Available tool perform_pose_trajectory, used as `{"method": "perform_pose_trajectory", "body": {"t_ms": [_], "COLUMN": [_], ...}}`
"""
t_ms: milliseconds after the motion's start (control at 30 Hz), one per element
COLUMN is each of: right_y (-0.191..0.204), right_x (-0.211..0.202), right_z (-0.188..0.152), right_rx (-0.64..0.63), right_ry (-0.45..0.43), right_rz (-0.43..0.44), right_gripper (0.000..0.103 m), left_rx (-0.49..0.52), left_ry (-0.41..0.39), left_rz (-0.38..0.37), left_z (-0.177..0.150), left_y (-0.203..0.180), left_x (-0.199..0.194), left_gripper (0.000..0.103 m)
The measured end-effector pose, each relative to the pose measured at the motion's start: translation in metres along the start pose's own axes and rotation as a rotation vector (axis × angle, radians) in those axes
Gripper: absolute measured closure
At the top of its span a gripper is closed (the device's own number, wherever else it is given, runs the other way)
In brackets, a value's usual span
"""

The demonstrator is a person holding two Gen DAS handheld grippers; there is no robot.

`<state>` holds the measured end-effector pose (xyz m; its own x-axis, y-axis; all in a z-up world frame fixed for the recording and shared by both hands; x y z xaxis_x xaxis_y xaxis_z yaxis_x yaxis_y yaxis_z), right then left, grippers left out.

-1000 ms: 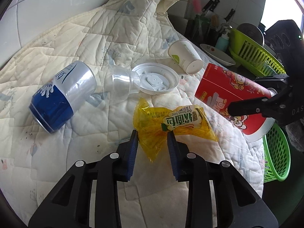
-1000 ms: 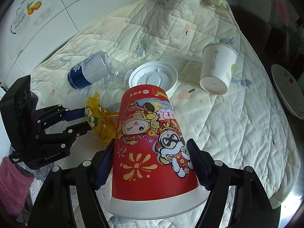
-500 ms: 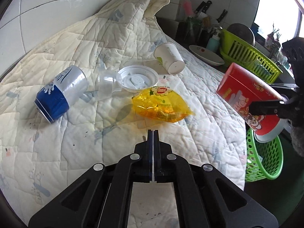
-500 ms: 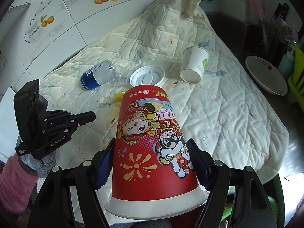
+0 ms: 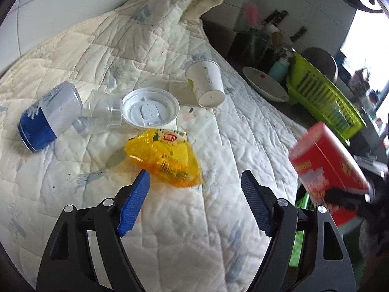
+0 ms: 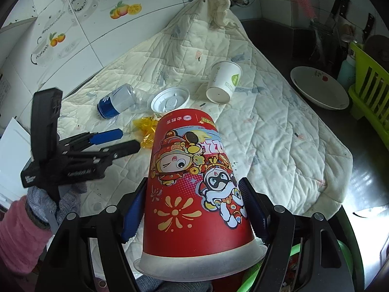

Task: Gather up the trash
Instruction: 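Grasp the yellow snack wrapper with the left gripper while the right holds the red cup, then carry the red cup and yellow wrapper into the wastebasket and open both grippers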

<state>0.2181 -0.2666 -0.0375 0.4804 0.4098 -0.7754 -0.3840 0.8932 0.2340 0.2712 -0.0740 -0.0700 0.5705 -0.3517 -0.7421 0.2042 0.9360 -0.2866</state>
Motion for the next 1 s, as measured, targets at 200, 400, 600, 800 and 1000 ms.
{"method": "perform_pose_trajectory", "body": {"t_ms": [200,400,600,800,1000], "right_y": [-0.018,-0.032,-0.041,-0.043,-0.045], "right_x": [-0.007,-0.010,-0.009,-0.012,-0.024], "right_z": [-0.008,-0.017,-0.026,-0.035,-0.046], "right_rx": [0.015,0.027,0.046,0.061,0.086], "right_ry": [-0.012,-0.012,-0.009,-0.011,-0.030], "right_rz": [0.004,-0.002,0.000,-0.001,-0.007], "right_gripper": [0.032,0.032,0.032,0.032,0.032], "left_rx": [-0.158,-0.184,-0.186,-0.191,-0.172], "left_ry": [0.028,0.052,0.042,0.029,0.017], "left_rz": [0.064,0.129,0.169,0.164,0.106], "left_z": [0.016,0.021,0.021,0.018,0.011], "left_y": [0.014,0.017,0.021,0.027,0.020], "left_x": [0.033,0.054,0.059,0.052,0.033], "left_gripper": [0.027,0.027,0.032,0.069,0.093]}}
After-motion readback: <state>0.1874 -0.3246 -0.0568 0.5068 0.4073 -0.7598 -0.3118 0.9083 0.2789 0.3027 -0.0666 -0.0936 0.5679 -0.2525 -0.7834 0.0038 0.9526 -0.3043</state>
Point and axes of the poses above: each gripper's, at about its wrist camera, not at the fingertips, and x roughly the way its jaws point, y to its left, z to its top, the point moved 4 cm from there along x, roughly the way its jaws point, and after that the axes turned 1 degree about -y, right-handed, at the moved point
